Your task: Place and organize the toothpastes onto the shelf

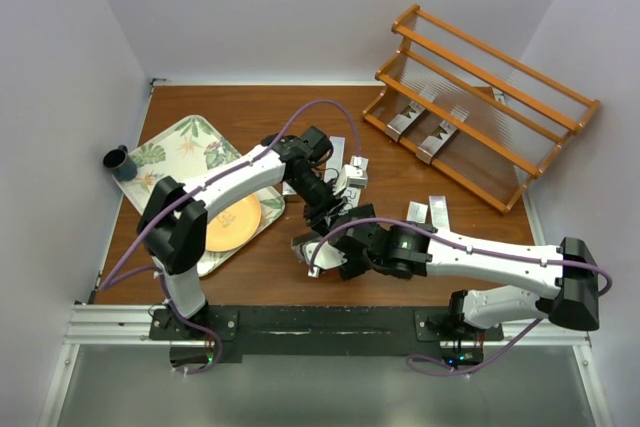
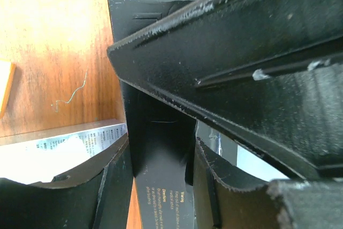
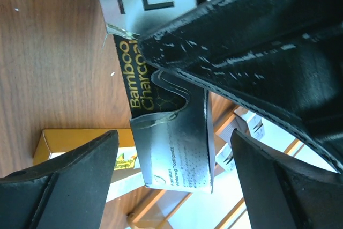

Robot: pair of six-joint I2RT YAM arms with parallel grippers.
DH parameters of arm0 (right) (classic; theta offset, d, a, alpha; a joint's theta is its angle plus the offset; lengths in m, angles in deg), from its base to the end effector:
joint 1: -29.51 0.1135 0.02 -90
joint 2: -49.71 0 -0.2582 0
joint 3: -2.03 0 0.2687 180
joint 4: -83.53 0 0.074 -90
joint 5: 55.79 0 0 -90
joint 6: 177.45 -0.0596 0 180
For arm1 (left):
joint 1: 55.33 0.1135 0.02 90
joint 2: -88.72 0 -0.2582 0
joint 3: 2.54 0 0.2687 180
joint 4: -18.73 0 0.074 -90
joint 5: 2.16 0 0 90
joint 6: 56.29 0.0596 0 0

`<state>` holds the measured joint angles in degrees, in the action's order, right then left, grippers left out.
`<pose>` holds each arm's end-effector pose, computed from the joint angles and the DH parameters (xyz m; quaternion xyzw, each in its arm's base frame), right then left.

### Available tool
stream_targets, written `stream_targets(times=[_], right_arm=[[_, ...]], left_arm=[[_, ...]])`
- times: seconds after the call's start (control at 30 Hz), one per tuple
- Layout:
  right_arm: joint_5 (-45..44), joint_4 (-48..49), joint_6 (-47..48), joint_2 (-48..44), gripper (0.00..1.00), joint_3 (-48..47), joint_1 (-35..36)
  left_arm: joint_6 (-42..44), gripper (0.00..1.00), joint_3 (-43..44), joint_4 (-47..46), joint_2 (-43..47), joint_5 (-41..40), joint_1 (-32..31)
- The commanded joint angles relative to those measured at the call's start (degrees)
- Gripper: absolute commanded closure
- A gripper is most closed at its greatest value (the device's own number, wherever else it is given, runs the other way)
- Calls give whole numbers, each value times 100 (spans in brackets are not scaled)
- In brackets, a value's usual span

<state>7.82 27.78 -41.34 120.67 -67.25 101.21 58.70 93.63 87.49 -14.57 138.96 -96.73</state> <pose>0.1108 0.2508 0.2423 -0.7672 0.5375 -0.1532 0.3148 0.2492 -0.2816 0.2234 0.5345 0.7202 -0.4396 0.0486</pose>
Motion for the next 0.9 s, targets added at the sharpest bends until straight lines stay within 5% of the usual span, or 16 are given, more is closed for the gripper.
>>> stream_targets(times=[0.0,0.2,0.6,0.7,0.87], right_arm=[[-375,22,337,14,15,-137,90],[-551,57,364,23,27,4,116],[-472,-21,320,76,34,-22,160],[-481,-109,276,76,45,-84,169],[-411,-232,153,15,86,-128,169]], left_arm=[[199,64,225,110,230,224,-25],[357,64,208,171,379,303,-34],[568,61,146,259,581,444,-60],[551,58,102,242,599,391,-60],[358,41,85,110,616,136,-60]])
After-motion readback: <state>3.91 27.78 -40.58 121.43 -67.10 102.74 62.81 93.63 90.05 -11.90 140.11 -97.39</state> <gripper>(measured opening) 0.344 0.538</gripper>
